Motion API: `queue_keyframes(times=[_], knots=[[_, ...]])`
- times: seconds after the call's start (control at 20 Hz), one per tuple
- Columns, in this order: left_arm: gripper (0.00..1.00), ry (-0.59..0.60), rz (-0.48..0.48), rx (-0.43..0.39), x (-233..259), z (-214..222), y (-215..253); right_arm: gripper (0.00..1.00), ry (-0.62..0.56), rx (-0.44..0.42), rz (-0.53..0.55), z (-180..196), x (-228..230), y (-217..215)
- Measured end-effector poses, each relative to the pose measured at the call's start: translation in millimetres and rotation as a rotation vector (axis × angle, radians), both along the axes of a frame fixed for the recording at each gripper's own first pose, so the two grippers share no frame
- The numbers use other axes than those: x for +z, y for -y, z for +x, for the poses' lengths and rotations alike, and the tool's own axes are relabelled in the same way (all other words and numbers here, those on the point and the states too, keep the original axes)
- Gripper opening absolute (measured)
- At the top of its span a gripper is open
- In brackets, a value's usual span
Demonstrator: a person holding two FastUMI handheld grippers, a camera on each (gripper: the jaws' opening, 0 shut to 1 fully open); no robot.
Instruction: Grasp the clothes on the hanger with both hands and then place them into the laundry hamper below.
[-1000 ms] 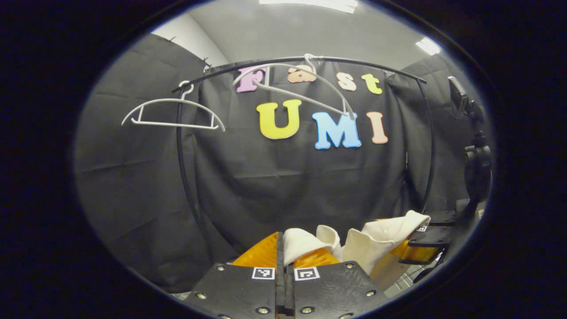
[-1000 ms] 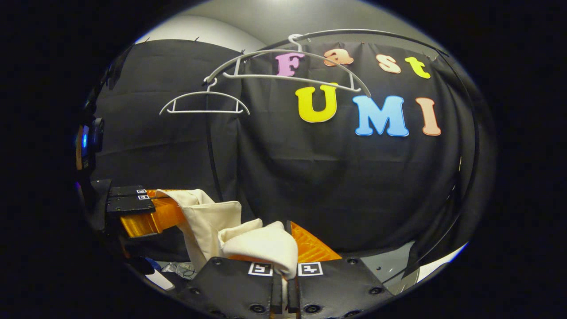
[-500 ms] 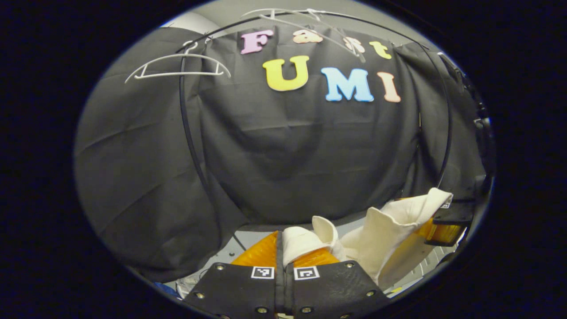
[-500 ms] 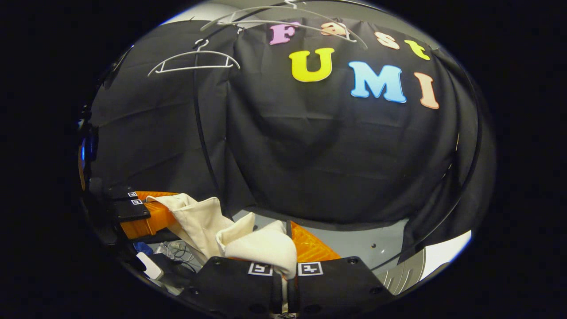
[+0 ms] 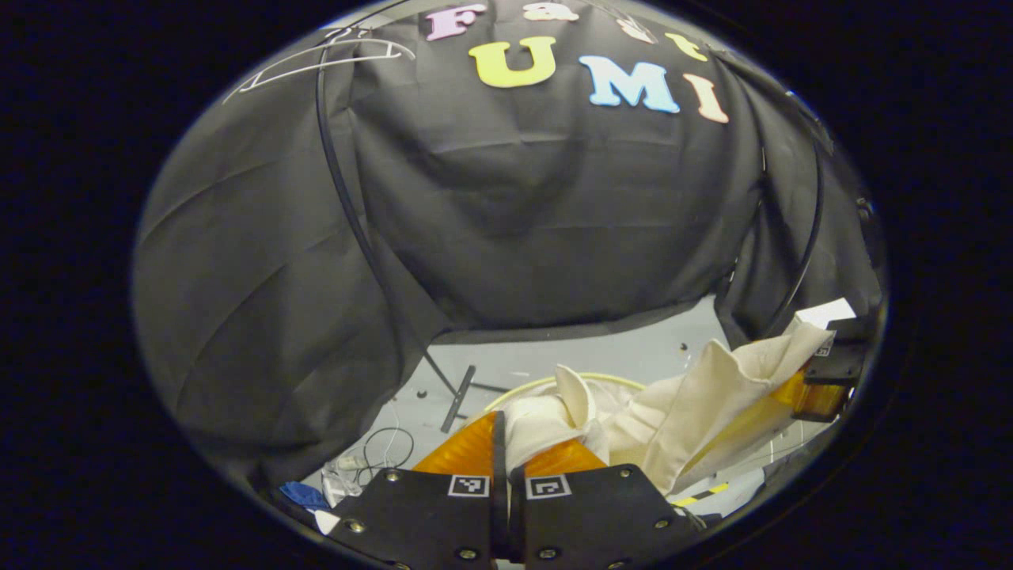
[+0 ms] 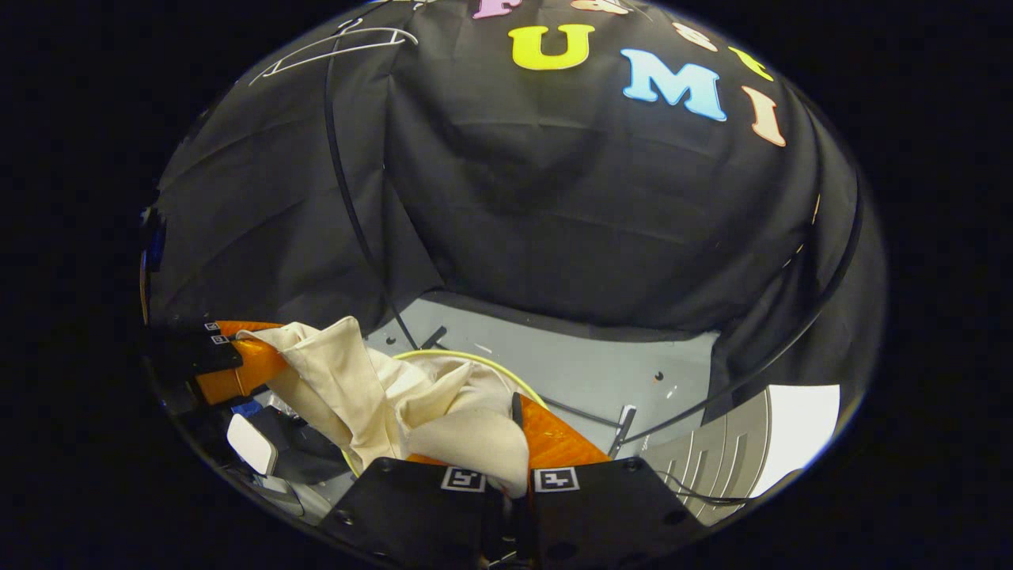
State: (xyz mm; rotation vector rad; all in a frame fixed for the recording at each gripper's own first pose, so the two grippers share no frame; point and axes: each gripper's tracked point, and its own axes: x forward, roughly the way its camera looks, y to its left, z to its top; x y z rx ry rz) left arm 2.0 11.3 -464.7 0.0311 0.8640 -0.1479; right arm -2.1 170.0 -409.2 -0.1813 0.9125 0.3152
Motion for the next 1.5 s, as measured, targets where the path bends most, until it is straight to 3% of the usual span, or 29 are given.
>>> queue_keyframes(times=[0.1,0.15,0.3,0.45,0.5,0.55,1.05,1.5], knots=[[0.02,0.000,0.000,-0.020,1.0,-3.1,3.8,0.12,-0.031,-0.001,-0.020,-5.1,-2.3,2.2],[0.07,0.005,0.002,-0.028,3.3,-3.5,4.7,0.16,-0.037,0.000,-0.023,-6.8,1.3,2.0],[0.52,0.033,0.002,-0.027,16.3,-3.4,0.7,0.30,-0.019,0.023,-0.012,-4.7,8.1,-3.1],[0.97,0.073,0.015,-0.021,32.3,1.7,-5.8,0.80,0.000,0.045,0.002,-8.8,25.1,-2.6],[0.97,0.091,0.015,-0.022,38.7,2.2,-7.8,0.97,0.012,0.040,0.002,-7.1,28.7,-0.9],[0.97,0.113,0.013,-0.024,47.8,4.8,-10.1,1.00,0.030,0.032,0.006,-6.8,38.4,1.7],[0.96,0.367,-0.070,-0.020,187.5,17.6,-22.1,1.00,0.350,-0.094,0.076,10.8,176.5,42.4],[0.96,0.566,-0.124,0.011,312.9,-2.7,-8.6,1.00,0.580,-0.201,0.115,-17.5,284.7,123.5]])
